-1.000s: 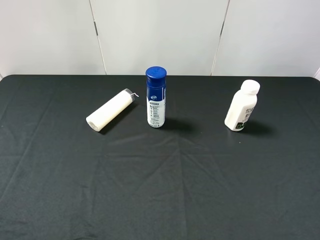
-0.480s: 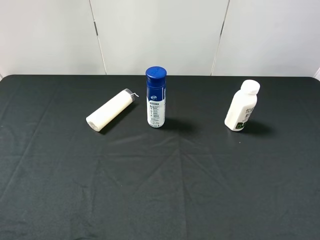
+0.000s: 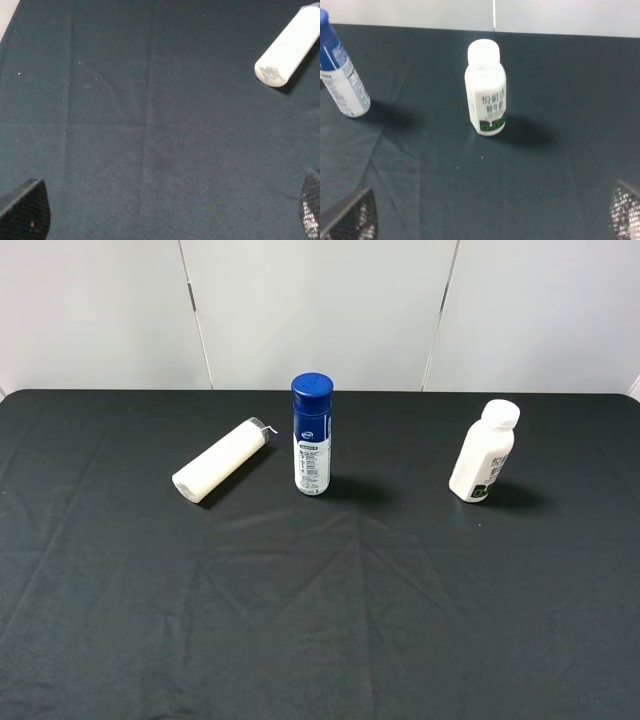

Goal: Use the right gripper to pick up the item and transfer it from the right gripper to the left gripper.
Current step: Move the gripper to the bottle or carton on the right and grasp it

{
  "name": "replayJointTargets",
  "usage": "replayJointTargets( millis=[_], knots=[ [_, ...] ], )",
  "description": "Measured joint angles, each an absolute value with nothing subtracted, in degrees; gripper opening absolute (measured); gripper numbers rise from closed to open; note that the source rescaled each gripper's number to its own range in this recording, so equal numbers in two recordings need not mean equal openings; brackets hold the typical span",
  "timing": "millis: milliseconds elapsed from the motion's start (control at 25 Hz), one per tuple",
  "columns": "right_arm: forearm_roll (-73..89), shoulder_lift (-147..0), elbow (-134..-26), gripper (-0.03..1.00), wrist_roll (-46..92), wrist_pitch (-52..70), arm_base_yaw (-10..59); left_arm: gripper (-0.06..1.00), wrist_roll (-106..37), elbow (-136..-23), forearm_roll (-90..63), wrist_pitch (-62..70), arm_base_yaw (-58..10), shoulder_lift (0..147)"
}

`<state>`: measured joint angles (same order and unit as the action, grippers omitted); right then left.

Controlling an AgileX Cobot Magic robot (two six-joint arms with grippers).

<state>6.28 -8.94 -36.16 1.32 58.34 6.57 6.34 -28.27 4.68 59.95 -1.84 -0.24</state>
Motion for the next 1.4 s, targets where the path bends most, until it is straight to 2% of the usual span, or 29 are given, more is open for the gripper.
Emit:
replayJointTargets(
  millis=[280,760,1080,1400],
  knots=[
    [6.28,-27.58,-49.99,1.0,2.75,57.55,6.57,1.0,6.34,-28.27,4.68,60.0,-1.84,-0.24],
    [9.21,-54.9,-68.45,1.0,18.17,57.71,6.57,1.0,6.34,-28.27,4.68,60.0,-1.84,-0.24],
    [14.26,-67.65,-73.59,1.0,27.79,57.97,6.57,1.0,6.34,-28.27,4.68,60.0,-1.84,-0.24],
    [15.81,-78.04,-73.97,1.0,37.8,57.87,6.57,1.0,6.34,-28.27,4.68,60.0,-1.84,-0.24]
  ],
)
